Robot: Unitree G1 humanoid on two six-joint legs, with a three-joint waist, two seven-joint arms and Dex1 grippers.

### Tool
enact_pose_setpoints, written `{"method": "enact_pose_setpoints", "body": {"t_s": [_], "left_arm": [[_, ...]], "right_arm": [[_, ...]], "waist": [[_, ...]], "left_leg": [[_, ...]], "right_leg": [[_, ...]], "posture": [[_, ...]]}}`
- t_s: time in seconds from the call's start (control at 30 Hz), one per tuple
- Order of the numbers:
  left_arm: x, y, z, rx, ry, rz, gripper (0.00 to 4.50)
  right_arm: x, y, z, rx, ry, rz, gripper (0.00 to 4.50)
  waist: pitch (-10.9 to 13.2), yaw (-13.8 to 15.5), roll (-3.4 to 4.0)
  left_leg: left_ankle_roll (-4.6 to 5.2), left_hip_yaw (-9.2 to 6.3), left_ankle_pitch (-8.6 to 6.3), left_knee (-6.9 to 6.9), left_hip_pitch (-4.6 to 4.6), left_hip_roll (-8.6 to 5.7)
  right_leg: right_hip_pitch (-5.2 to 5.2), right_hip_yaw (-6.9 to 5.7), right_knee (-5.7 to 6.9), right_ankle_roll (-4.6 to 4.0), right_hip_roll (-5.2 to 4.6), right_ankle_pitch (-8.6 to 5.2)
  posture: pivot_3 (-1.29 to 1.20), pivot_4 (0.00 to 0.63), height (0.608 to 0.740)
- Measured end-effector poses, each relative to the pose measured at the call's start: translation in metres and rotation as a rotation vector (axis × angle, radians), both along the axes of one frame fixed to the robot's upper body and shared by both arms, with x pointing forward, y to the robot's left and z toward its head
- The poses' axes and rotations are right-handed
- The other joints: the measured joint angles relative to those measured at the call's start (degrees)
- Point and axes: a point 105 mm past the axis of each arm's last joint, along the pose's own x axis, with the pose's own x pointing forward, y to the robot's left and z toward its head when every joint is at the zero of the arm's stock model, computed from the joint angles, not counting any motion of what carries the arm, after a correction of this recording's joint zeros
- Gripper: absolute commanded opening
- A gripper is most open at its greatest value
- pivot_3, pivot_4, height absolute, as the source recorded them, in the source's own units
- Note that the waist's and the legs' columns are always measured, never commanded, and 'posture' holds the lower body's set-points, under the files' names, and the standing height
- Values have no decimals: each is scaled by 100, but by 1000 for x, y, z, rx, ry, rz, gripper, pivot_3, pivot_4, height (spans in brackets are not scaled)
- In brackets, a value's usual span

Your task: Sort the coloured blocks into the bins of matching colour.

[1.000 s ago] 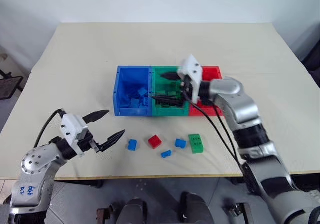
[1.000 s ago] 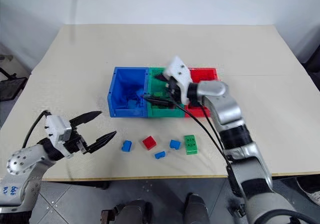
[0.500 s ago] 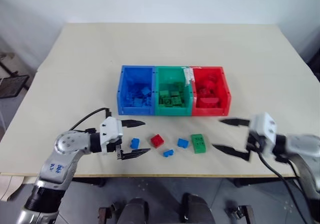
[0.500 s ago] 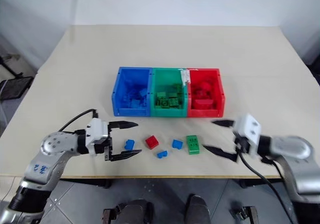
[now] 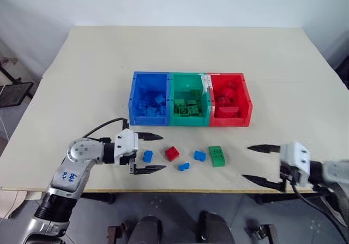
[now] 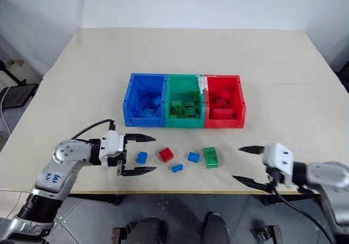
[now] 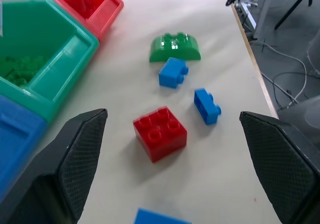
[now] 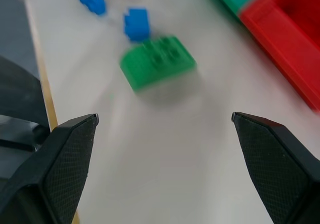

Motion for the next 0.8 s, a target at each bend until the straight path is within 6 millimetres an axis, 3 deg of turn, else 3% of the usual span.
{"method": "enact_pose_setpoints", "body": {"t_s": [0.23,0.33,0.37,0.7,0.8], "left_arm": [[-7,13,-2,27,1,44,4500],[-8,16,0,20,-14,72,4500],[-8,17,0,18,-16,79,4500],[-9,18,0,-6,-28,126,4500],[-3,22,8,-67,-54,195,4500]], "right_arm": [[41,26,-26,-38,79,85,4465],[48,34,-27,-43,77,123,3622],[49,35,-28,-42,79,129,3344],[43,44,-29,-24,87,154,3327],[42,42,-20,29,101,111,3327]], "waist": [[0,74,0],[0,61,0],[0,52,0],[0,23,0],[0,31,0]], "left_leg": [[-2,-11,-4,-2,-9,-1],[-2,-10,-4,-1,-7,2],[-2,-10,-4,-1,-6,5],[-5,-9,-6,-1,-3,7],[-5,-9,-6,-1,-4,7]], "right_leg": [[-4,-12,1,0,-1,0],[-4,-13,4,0,1,0],[-4,-13,5,0,3,0],[-4,-13,9,0,4,0],[-6,-13,9,0,4,0]], "posture": [[0,150,740],[0,150,740],[0,150,740],[0,150,740],[0,150,740]]}}
